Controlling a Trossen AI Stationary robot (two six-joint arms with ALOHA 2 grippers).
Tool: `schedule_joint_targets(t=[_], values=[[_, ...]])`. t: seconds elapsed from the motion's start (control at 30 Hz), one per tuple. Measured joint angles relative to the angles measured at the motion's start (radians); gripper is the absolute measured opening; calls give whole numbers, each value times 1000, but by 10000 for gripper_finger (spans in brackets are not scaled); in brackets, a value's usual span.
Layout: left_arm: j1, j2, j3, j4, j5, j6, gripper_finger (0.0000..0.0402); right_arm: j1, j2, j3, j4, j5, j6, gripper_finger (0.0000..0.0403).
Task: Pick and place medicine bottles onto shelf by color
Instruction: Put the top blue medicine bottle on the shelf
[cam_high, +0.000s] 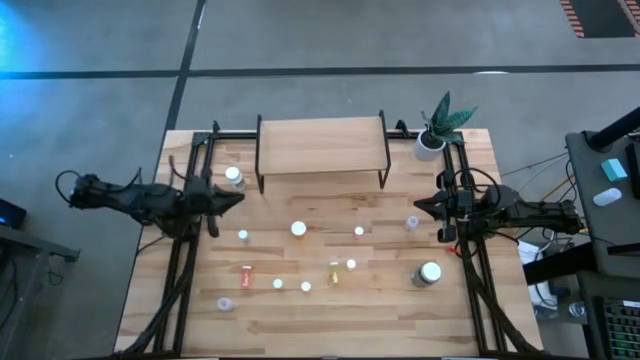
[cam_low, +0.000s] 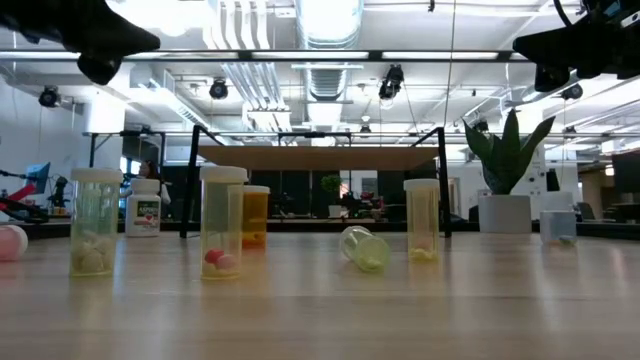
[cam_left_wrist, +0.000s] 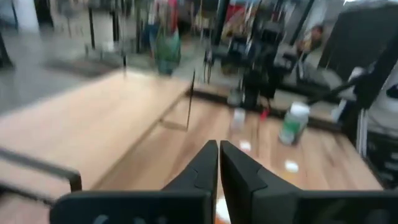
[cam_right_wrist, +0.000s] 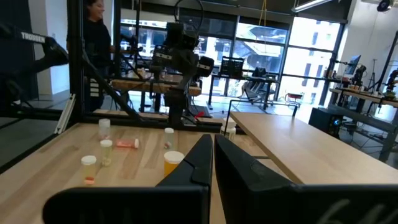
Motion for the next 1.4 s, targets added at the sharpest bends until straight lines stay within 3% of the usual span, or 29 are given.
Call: schedule_joint_targets(t=[0.17, 0.37, 0.5, 0.63, 0.77, 1.03, 1.4], values=[[-1, 138, 76, -86, 47, -59, 63, 0, 0, 0, 0, 0, 0, 9], [0, 269, 186, -338, 46, -300, 169, 0, 0, 0, 0, 0, 0, 9], [0, 386, 291, -382, 105, -349, 206, 0, 0, 0, 0, 0, 0, 9], [-1, 518, 427, -465, 121, -349, 212, 0, 0, 0, 0, 0, 0, 9], [0, 624, 478, -542, 122, -350, 212, 0, 0, 0, 0, 0, 0, 9], [0, 750, 479, -543, 142, -427, 212, 0, 0, 0, 0, 0, 0, 9], [-1, 772, 391, -674, 253, -616, 213, 0, 0, 0, 0, 0, 0, 9]])
